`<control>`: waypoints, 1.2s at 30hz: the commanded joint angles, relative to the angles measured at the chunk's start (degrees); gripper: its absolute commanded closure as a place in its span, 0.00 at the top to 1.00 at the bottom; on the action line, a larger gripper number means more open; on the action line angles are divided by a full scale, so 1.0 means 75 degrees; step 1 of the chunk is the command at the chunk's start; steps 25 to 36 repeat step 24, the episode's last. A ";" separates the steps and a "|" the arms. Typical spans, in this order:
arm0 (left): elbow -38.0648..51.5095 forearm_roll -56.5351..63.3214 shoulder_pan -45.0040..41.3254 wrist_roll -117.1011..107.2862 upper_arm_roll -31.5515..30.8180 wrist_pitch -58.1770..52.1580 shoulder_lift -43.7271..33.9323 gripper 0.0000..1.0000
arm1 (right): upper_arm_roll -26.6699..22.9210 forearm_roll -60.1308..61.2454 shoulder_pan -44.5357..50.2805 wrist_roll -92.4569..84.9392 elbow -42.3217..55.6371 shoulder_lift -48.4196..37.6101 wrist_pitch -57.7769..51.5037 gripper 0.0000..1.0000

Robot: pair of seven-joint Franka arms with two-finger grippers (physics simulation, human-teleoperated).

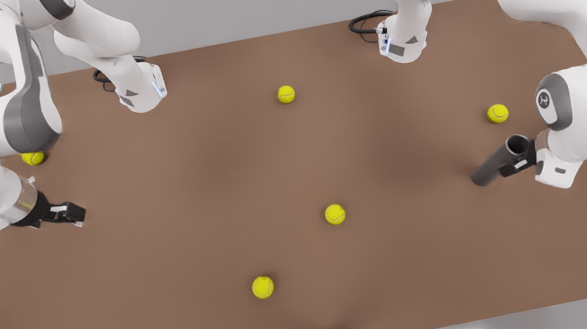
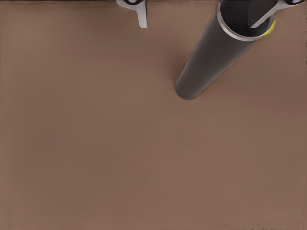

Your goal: Put the tennis tube upright

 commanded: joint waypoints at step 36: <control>0.0016 0.0074 0.0001 0.1161 -0.0258 -0.0496 -0.0938 1.00 | 0.0049 0.0304 0.0291 0.0036 -0.0010 0.0549 0.0117 1.00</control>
